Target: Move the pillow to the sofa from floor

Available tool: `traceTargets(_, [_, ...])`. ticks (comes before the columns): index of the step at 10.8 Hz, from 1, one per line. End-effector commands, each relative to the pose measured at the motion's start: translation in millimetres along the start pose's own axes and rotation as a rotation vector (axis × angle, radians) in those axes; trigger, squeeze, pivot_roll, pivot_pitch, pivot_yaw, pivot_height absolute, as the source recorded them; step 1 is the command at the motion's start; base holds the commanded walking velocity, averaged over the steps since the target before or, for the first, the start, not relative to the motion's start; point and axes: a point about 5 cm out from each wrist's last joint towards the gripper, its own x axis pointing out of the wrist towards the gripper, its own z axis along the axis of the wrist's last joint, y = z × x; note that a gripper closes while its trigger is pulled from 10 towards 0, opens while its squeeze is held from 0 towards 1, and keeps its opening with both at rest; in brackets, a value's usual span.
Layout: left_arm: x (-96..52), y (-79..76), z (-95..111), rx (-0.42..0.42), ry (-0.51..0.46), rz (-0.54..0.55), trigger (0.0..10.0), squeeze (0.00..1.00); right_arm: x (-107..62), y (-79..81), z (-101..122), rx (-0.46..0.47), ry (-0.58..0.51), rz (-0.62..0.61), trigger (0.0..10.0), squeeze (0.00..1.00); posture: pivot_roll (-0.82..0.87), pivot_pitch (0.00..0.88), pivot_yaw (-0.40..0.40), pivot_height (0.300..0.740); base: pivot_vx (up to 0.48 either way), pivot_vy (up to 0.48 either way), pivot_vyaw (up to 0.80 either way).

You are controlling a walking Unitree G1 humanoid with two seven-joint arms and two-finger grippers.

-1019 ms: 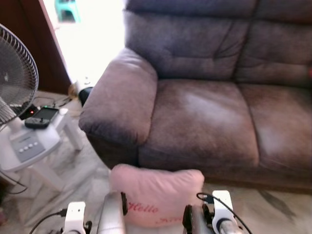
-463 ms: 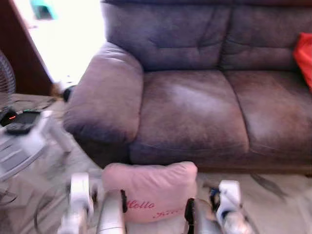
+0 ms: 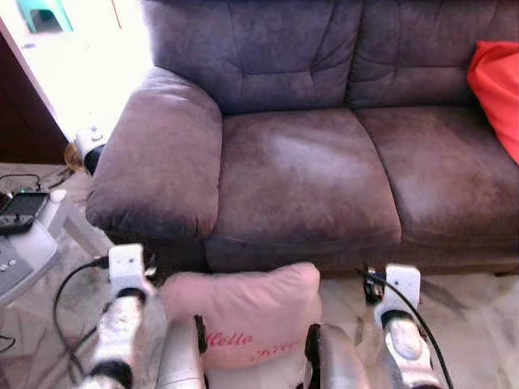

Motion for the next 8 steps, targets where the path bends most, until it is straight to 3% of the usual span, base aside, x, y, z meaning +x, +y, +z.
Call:
traceTargets(1, [1.7,-2.2,12.8,0.018,-0.077,-0.008,10.0,0.0,0.4,1.9,6.7,0.009,-0.047,0.008,10.0,0.0,0.03,0.099,-0.018,0.56,0.0,0.0,0.0])
traceTargets(4, [-2.5,-18.6,20.7,0.019,-0.134,-0.056,10.0,0.0,2.8,8.0,18.7,0.025,-0.11,0.014,10.0,0.0,0.02,0.094,-0.017,0.56,0.0,0.0,0.0])
traceTargets(6, [-11.8,-21.3,21.6,0.022,-0.146,-0.074,10.0,0.0,4.1,10.0,39.5,0.03,-0.225,0.026,10.0,0.0,0.02,0.089,-0.022,0.56,0.0,0.0,0.0])
traceTargets(7, [-16.3,-23.5,19.7,0.031,-0.138,-0.099,10.0,0.0,5.1,12.8,49.1,-0.013,-0.272,0.052,10.0,0.0,0.01,0.075,-0.025,0.56,0.0,0.0,0.0])
traceTargets(8, [-17.1,-24.0,18.1,0.03,-0.133,-0.1,10.0,0.0,6.1,12.7,51.0,-0.003,-0.274,0.05,10.0,0.0,0.01,0.068,-0.025,0.56,0.0,0.0,0.0])
